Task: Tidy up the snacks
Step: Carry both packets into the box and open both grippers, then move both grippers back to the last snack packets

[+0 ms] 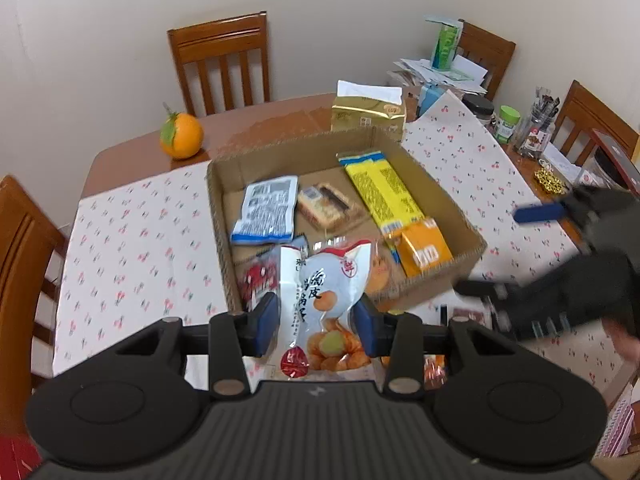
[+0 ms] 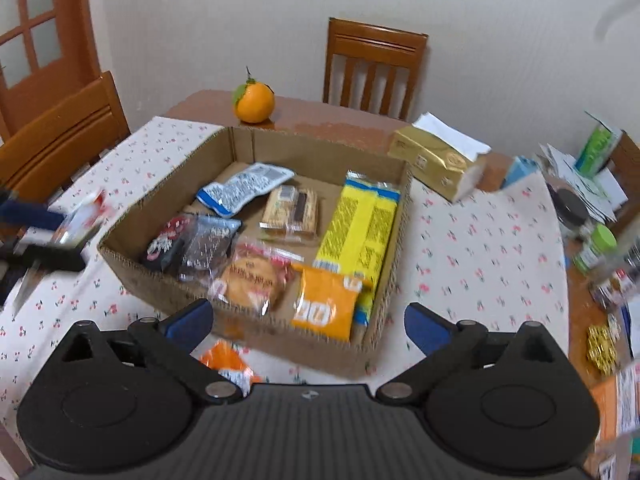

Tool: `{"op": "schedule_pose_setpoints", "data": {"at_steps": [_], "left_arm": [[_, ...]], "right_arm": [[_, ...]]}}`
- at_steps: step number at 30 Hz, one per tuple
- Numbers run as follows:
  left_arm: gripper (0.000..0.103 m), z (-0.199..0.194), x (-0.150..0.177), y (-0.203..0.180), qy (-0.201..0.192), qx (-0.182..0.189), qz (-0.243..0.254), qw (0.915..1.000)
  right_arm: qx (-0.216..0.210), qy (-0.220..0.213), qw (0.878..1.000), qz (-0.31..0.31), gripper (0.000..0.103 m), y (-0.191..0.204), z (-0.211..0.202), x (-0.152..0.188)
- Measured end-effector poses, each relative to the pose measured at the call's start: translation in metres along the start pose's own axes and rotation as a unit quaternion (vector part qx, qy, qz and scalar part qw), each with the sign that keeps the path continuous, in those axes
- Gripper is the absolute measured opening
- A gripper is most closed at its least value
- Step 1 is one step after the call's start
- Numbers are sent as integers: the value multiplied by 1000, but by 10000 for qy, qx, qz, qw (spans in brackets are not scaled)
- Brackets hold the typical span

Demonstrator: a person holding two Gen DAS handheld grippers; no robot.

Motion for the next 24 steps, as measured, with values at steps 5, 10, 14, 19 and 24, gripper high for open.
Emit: {"op": "schedule_pose_setpoints", "data": {"at_steps": [5, 10, 14, 19, 24], "left_arm": [[40, 32, -25, 13, 42, 97, -59, 9999], [40, 70, -47, 20, 134, 5, -55, 9999], [41, 98, -61, 28, 243, 84, -173, 9995], [41, 122, -79, 34, 257, -61, -191, 9995], [73, 129, -92, 44, 100, -438, -209, 9988]], "right_arm": [[31, 19, 10000, -56, 103, 4, -10, 13], [-10, 100, 9999, -19, 103, 5, -14, 23], [8, 167, 9999, 12, 103, 3, -15, 32], [200, 274, 9993, 135, 103, -6, -15, 43], [313, 379, 9985, 257, 103, -17, -16, 56]]}}
Point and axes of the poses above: each gripper's, at about its wrist camera, not at the fingertips, and z roughly the way its jaws point, y to its left, x to its underside, the point moved 2 cm from there along z, roughly the way its jaws point, and after that the axes turned 11 degrees about z, right-handed, at the moved point
